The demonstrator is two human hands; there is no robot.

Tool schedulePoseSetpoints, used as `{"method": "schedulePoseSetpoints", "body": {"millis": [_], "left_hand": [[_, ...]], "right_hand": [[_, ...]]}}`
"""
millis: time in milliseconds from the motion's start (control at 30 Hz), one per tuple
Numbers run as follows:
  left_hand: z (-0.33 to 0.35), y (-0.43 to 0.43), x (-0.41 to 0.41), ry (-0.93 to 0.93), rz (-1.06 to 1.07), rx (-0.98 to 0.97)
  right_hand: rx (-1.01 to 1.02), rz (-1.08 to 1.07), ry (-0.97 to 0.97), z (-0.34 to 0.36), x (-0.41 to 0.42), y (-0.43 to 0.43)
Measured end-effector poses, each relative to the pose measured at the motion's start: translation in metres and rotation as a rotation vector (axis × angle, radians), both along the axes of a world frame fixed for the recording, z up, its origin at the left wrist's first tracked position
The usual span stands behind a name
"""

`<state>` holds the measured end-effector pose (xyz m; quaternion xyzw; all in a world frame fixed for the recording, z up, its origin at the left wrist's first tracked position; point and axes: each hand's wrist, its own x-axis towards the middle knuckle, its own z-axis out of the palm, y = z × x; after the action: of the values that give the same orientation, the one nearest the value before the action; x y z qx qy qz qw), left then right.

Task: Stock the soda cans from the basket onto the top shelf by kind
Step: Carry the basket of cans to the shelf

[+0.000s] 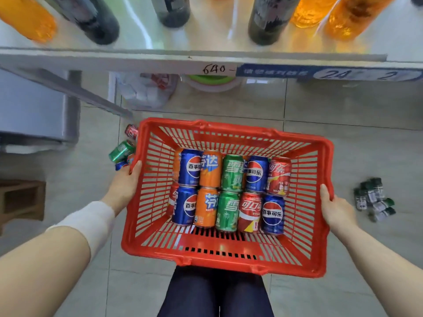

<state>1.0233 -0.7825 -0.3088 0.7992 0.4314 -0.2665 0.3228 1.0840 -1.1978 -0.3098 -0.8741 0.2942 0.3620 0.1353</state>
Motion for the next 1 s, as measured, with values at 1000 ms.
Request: {"method": "schedulePoseSetpoints", "body": {"millis": [1000], "left_hand": [[-0.221,0.0,0.106,-0.052,0.0,0.11]], "right_hand": [[-0.011,0.033,-0.202,-0.213,0.115,0.003]]}}
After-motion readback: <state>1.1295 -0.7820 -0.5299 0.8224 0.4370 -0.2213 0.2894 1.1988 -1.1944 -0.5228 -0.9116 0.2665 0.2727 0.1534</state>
